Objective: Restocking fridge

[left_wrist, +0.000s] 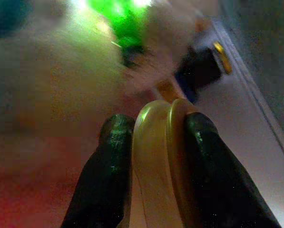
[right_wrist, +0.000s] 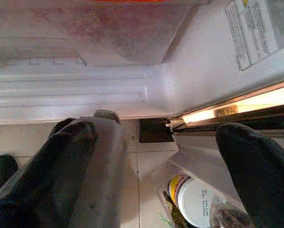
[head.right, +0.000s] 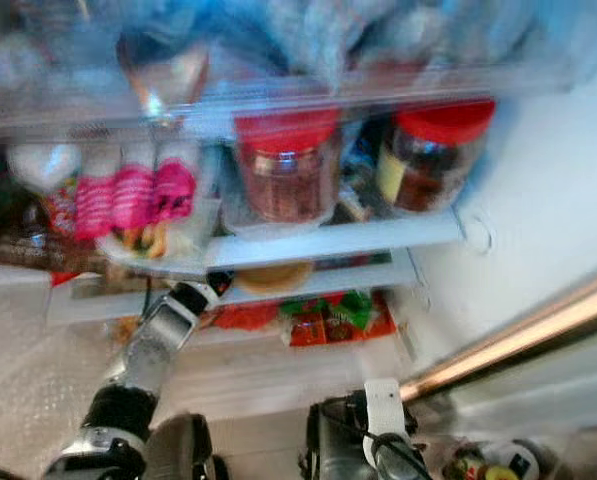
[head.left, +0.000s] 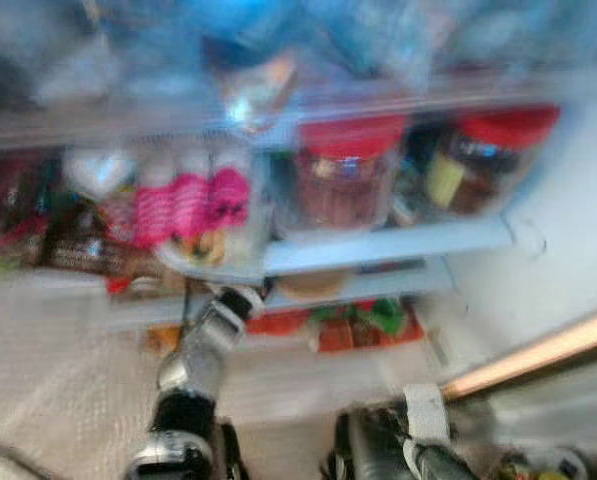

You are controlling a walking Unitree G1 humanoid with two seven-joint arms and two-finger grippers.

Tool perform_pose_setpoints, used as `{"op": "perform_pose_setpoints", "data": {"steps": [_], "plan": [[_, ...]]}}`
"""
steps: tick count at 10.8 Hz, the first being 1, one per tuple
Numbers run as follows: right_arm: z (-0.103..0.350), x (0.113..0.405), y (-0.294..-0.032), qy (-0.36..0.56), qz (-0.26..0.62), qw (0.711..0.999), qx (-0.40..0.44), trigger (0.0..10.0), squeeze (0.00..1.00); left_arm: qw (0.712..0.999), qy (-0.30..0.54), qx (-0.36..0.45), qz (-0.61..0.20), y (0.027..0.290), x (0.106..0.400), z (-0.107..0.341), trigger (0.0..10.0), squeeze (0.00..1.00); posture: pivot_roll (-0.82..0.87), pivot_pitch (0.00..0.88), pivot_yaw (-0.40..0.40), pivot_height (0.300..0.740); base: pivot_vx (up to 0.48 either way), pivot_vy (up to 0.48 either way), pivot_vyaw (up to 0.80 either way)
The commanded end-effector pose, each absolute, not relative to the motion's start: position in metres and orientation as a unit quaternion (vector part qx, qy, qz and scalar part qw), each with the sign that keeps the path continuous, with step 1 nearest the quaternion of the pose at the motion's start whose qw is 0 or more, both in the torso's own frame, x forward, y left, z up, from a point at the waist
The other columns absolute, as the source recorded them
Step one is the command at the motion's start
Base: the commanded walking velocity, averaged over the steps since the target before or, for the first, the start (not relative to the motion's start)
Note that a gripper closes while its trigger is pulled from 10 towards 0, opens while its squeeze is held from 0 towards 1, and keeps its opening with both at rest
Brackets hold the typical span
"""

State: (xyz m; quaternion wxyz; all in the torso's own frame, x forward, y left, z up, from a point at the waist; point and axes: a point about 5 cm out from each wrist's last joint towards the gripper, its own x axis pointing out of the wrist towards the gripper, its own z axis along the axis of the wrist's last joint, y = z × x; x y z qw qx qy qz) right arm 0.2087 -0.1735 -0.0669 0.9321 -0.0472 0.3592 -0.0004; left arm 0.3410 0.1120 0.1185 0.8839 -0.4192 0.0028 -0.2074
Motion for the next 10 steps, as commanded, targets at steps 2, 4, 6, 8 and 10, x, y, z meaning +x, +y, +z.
{"op": "perform_pose_setpoints", "data": {"steps": [2,4,6,8,10], "plan": [[-0.08,0.188,-0.172,0.4,0.004,0.916,-0.045,10.0,0.0,0.884,0.005,-0.432,-0.181,0.116,0.343,0.112,10.0,0.0,-0.11,0.226,-0.009,0.641,0.0,0.0,0.0],[-0.08,0.188,-0.172,0.4,0.004,0.915,-0.046,10.0,0.0,0.882,0.005,-0.448,-0.148,0.115,0.351,0.109,10.0,0.0,-0.11,0.223,-0.009,0.641,0.0,0.0,0.0],[-0.08,0.188,-0.172,0.4,0.004,0.915,-0.046,10.0,0.0,0.886,0.003,-0.443,-0.132,0.116,0.358,0.109,10.0,0.0,-0.12,0.224,-0.01,0.641,0.0,0.0,0.0],[-0.08,0.188,-0.172,0.401,0.004,0.915,-0.046,10.0,0.0,0.888,0.002,-0.441,-0.128,0.116,0.364,0.112,10.0,0.0,-0.12,0.225,-0.011,0.641,0.0,0.0,0.0],[-0.08,0.186,-0.173,0.403,0.003,0.914,-0.046,10.0,0.0,0.89,0.002,-0.437,-0.131,0.112,0.368,0.114,10.0,0.0,-0.12,0.229,-0.011,0.641,0.0,0.0,0.0]]}}
